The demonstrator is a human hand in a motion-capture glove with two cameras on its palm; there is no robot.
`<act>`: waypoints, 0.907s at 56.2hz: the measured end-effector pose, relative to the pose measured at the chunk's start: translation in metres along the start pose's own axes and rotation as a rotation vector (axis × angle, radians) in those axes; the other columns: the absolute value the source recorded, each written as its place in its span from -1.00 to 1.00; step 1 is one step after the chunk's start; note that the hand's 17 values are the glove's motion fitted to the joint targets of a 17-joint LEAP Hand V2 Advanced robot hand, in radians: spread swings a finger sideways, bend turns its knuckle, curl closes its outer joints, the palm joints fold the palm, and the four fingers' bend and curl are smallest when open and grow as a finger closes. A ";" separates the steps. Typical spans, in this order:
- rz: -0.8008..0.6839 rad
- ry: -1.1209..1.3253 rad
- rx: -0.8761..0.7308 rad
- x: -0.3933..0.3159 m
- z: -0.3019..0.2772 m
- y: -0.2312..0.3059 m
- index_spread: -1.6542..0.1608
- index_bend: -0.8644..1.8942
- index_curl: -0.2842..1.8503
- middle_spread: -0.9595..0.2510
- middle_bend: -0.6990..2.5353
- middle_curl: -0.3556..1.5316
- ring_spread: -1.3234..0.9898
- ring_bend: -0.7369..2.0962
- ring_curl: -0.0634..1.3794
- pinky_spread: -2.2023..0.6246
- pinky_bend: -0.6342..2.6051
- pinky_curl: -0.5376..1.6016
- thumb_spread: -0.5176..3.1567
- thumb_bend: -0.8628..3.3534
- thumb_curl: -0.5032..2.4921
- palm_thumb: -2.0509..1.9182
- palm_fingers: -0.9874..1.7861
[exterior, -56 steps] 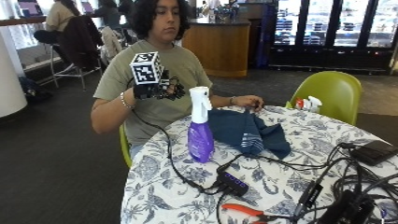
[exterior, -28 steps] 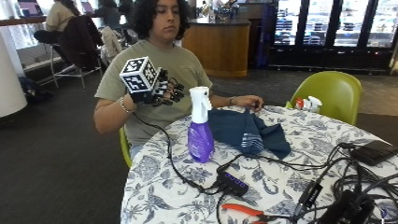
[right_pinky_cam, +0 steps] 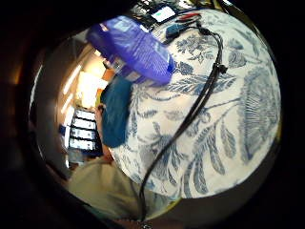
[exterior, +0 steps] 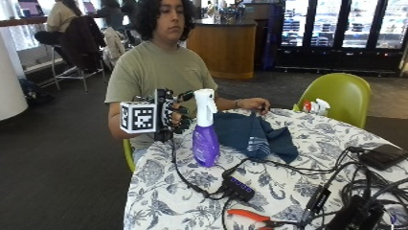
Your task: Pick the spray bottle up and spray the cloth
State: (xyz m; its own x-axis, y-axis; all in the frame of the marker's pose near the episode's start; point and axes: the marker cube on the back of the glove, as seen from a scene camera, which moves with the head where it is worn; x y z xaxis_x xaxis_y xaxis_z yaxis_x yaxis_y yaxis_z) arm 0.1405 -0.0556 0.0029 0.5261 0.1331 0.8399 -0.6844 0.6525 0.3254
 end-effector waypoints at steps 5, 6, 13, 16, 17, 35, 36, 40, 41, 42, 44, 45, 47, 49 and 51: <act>-0.025 -0.046 0.015 0.008 0.008 -0.018 0.49 -0.30 -0.51 0.66 -0.45 -0.27 0.13 -0.23 -0.45 0.68 -0.46 -0.18 -0.15 -0.59 -0.42 0.43 -0.05; -0.025 -0.062 0.029 0.009 0.011 -0.022 0.49 -0.30 -0.51 0.66 -0.44 -0.27 0.13 -0.22 -0.45 0.68 -0.46 -0.18 -0.15 -0.59 -0.42 0.43 -0.06; 0.014 -0.151 0.133 0.016 0.030 -0.055 0.51 -0.30 -0.53 0.68 -0.42 -0.25 0.13 -0.20 -0.44 0.65 -0.48 -0.19 -0.18 -0.60 -0.41 0.45 -0.11; 0.008 -0.141 0.149 0.019 0.035 -0.067 0.52 -0.30 -0.54 0.68 -0.41 -0.25 0.13 -0.20 -0.44 0.65 -0.49 -0.19 -0.20 -0.60 -0.41 0.45 -0.11; 0.004 -0.134 0.151 0.021 0.036 -0.071 0.52 -0.30 -0.54 0.68 -0.41 -0.25 0.13 -0.19 -0.44 0.64 -0.49 -0.19 -0.20 -0.60 -0.41 0.45 -0.11; -0.012 0.015 0.198 0.044 0.048 -0.121 0.56 -0.31 -0.58 0.65 -0.40 -0.24 0.07 -0.11 -0.41 0.58 -0.40 -0.15 -0.24 -0.61 -0.41 0.42 -0.01; -0.012 0.016 0.191 0.045 0.049 -0.123 0.56 -0.31 -0.58 0.65 -0.40 -0.24 0.07 -0.11 -0.41 0.57 -0.40 -0.15 -0.24 -0.61 -0.41 0.42 -0.01; -0.002 0.010 0.177 0.046 0.051 -0.129 0.56 -0.30 -0.58 0.65 -0.40 -0.24 0.06 -0.11 -0.41 0.57 -0.40 -0.15 -0.24 -0.61 -0.41 0.42 0.00; 0.000 0.008 0.176 0.045 0.050 -0.130 0.56 -0.30 -0.58 0.64 -0.40 -0.24 0.06 -0.11 -0.41 0.57 -0.40 -0.15 -0.24 -0.61 -0.41 0.42 0.00; 0.001 0.004 0.173 0.044 0.050 -0.131 0.56 -0.29 -0.57 0.64 -0.40 -0.24 0.06 -0.11 -0.41 0.57 -0.40 -0.15 -0.24 -0.61 -0.41 0.42 0.01; 0.003 -0.008 0.169 0.041 0.050 -0.132 0.56 -0.26 -0.56 0.64 -0.39 -0.23 0.06 -0.11 -0.42 0.57 -0.42 -0.16 -0.24 -0.61 -0.41 0.42 0.06; 0.005 -0.016 0.169 0.038 0.049 -0.133 0.57 -0.26 -0.55 0.64 -0.39 -0.23 0.06 -0.12 -0.43 0.57 -0.43 -0.17 -0.24 -0.61 -0.41 0.42 0.07; 0.016 -0.033 0.170 0.032 0.048 -0.134 0.57 -0.24 -0.53 0.63 -0.37 -0.22 0.07 -0.13 -0.44 0.57 -0.45 -0.18 -0.24 -0.60 -0.41 0.42 0.15; 0.034 -0.053 0.167 0.024 0.047 -0.134 0.56 -0.19 -0.51 0.59 -0.35 -0.22 0.07 -0.15 -0.46 0.58 -0.48 -0.20 -0.24 -0.60 -0.41 0.43 0.28; 0.048 -0.077 0.163 0.017 0.045 -0.132 0.55 -0.13 -0.47 0.53 -0.33 -0.20 0.06 -0.16 -0.47 0.58 -0.52 -0.22 -0.24 -0.58 -0.40 0.46 0.40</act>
State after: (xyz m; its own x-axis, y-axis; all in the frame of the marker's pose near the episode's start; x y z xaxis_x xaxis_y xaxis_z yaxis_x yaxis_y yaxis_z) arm 0.2174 -0.1731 -0.0066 0.4550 0.1001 0.8849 -0.7839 0.5165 0.3446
